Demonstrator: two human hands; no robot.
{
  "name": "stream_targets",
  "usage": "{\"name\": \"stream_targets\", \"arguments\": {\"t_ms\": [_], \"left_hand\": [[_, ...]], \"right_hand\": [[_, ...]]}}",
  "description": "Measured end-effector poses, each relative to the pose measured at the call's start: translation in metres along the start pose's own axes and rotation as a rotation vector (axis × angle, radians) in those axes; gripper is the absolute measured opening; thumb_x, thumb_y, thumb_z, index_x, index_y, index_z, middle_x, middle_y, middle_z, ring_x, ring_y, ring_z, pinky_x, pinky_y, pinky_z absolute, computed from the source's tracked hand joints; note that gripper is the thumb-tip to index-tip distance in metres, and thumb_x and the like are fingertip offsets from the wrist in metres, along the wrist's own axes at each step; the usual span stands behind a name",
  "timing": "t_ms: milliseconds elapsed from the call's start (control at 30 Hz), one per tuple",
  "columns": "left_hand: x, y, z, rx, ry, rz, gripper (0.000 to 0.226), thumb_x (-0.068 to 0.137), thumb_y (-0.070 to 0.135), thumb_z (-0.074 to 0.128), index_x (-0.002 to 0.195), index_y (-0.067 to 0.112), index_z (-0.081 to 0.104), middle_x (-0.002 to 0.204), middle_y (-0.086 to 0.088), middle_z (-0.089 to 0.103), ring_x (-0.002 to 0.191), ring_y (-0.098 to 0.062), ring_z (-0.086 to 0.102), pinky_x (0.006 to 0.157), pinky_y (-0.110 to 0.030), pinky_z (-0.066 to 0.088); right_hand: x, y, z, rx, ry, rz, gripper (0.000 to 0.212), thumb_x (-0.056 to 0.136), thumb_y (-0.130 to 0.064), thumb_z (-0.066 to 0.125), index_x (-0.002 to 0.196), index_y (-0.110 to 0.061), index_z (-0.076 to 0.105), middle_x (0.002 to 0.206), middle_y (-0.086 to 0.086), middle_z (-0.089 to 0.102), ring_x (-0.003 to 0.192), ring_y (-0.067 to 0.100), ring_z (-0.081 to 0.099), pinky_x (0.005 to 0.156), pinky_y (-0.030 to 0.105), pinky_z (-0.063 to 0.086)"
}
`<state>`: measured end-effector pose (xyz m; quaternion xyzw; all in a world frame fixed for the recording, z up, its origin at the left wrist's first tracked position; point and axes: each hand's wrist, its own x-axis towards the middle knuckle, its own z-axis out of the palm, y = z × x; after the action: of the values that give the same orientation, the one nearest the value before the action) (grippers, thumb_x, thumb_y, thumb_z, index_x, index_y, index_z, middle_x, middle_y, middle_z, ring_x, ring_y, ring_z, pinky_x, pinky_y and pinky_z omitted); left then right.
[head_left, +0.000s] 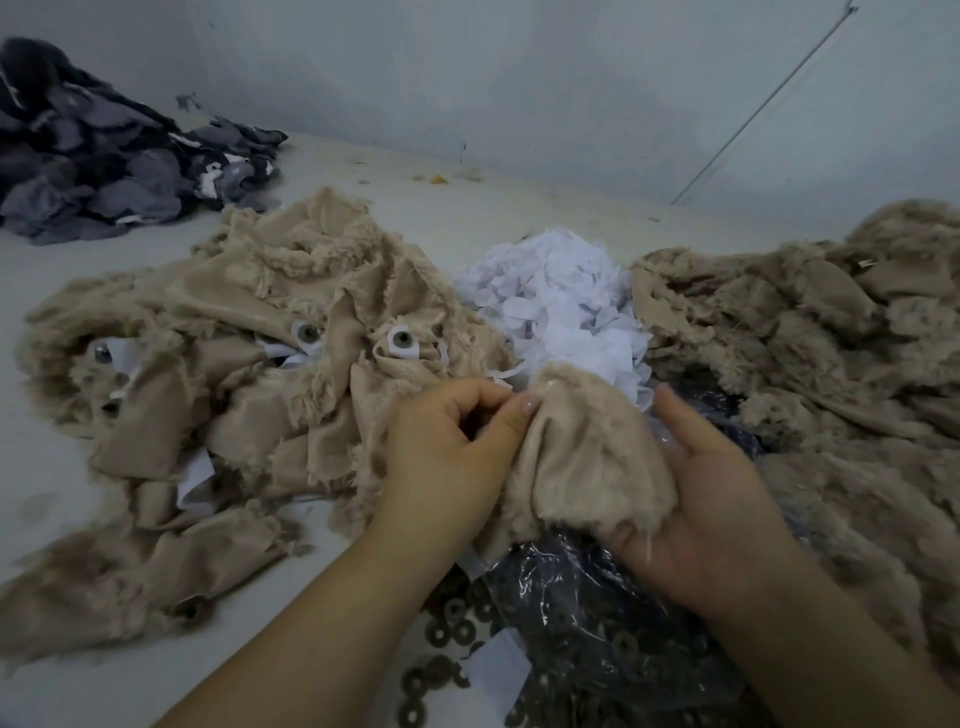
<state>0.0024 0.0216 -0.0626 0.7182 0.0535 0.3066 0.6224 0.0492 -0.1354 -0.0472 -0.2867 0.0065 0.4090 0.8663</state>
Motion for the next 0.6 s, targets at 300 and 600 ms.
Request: {"name": "stream_targets", "arguments": {"t_ms": [300,600], "left_hand": [[-0.004,-0.003,0.002,-0.031,-0.085,0.011,0.008,0.088,0.018,0.071,0.08,0.02,0.074,0.069,0.001,0.07,0.062,-0.015,0.065,0.055,-0.026,0.053],[-0.001,-0.001,0.001,-0.091,-0.116,-0.046,0.034,0.087,0.033,0.068,0.073,0.003,0.063,0.057,-0.016,0.05,0.052,-0.015,0.046,0.048,-0.026,0.041]], "right_hand": [[0.001,0.022,0.005,-0.256,0.008,-0.159,0.045,0.095,-0.02,0.058,0.133,0.004,0.056,0.131,0.024,0.063,0.122,0.033,0.062,0.1,0.045,0.052],[-0.002,0.021,0.004,-0.244,0.128,-0.174,0.042,0.089,-0.022,0.055,0.118,0.005,0.067,0.119,0.023,0.069,0.11,0.034,0.069,0.087,0.043,0.059]]}}
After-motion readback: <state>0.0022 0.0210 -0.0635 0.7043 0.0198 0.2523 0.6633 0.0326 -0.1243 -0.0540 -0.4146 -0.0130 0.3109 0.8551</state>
